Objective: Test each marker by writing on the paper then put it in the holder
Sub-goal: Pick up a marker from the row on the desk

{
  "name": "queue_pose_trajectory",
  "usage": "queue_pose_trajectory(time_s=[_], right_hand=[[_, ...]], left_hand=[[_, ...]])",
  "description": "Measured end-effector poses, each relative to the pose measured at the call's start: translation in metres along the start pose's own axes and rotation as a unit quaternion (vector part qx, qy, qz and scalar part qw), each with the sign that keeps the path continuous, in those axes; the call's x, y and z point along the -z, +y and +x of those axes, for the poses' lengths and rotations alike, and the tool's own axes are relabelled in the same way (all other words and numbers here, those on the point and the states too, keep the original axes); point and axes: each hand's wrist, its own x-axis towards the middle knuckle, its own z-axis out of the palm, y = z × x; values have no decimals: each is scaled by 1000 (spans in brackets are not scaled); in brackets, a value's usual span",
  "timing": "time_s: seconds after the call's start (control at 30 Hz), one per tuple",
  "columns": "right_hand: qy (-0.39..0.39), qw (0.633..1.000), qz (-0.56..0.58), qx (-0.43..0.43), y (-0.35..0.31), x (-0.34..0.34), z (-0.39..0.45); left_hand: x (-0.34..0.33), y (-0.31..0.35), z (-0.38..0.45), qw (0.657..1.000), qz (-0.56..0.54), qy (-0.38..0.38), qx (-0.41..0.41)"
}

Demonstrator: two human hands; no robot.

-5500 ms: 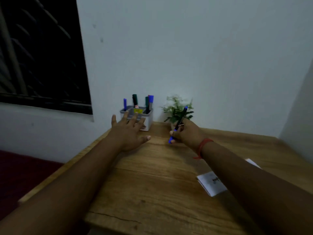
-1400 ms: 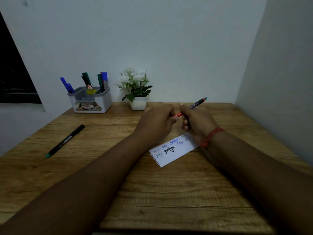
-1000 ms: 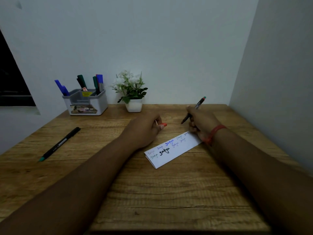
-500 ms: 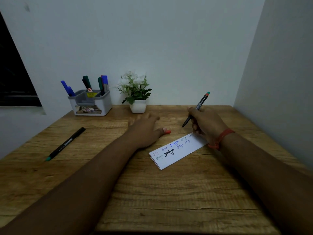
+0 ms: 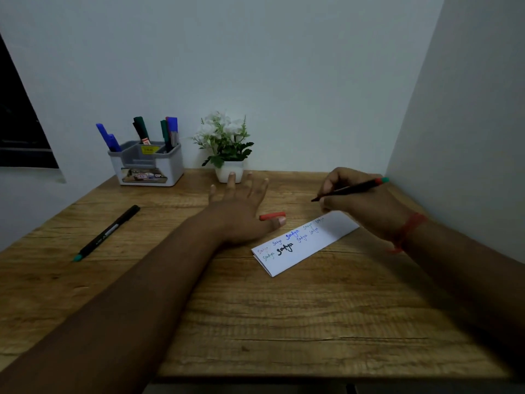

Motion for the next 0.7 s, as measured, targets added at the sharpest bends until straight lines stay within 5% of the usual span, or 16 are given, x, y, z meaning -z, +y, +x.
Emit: queue_pose_trajectory(time_s=[0.2,0.7], right_hand=[[35,994,87,-55,28,5,-17],[-11,997,-70,-28,27,3,-20]], left_hand=[[-8,3,6,999,35,-23,-14],[-6,6,4,999,38,-36,-7]])
